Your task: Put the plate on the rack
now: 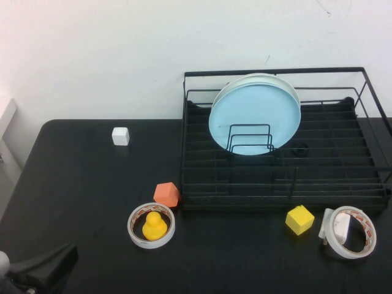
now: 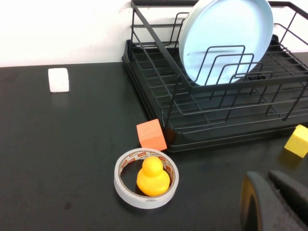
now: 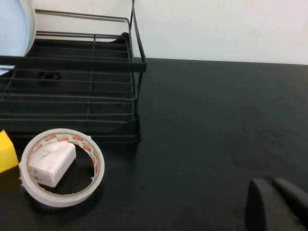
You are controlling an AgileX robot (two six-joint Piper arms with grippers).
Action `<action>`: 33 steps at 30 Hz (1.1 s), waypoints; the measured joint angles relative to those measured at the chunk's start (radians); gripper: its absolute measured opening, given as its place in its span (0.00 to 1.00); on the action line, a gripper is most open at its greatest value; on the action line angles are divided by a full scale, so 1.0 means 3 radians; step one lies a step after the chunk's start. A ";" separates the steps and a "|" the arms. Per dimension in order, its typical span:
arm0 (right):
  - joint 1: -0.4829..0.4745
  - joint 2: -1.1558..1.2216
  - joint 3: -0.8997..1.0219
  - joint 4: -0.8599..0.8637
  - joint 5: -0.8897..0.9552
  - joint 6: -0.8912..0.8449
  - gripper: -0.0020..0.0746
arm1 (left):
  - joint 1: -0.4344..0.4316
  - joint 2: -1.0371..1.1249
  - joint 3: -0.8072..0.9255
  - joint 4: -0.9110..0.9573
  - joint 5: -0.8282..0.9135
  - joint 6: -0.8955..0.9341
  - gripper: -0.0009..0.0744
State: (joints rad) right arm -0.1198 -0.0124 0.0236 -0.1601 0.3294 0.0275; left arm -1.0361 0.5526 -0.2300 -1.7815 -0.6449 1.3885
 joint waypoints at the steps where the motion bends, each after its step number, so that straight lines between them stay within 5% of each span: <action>1: 0.0000 0.0000 0.0000 0.0000 0.0000 0.0000 0.03 | 0.0000 0.0000 0.0000 0.0000 0.0000 0.0000 0.01; 8: 0.0000 0.0000 0.0000 0.0000 0.0000 0.0000 0.03 | 0.0000 0.0000 0.0000 0.0000 0.0084 -0.0054 0.01; 16: 0.0000 0.0000 0.0000 0.0000 0.0000 0.0005 0.02 | 0.0186 0.0000 0.0008 0.0634 -0.0172 -0.0857 0.01; 23: 0.0000 0.0000 0.0000 0.0000 0.0000 0.0005 0.02 | 0.0964 0.0000 0.0120 0.1654 0.0191 -0.1507 0.01; 33: 0.0000 0.0000 0.0000 0.0000 0.0000 0.0007 0.02 | 0.2355 -0.0194 0.0770 0.4427 0.0755 -0.4209 0.01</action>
State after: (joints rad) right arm -0.1198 -0.0124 0.0236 -0.1601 0.3294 0.0297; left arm -0.3297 0.4943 0.0011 -0.4534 -0.4185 0.1258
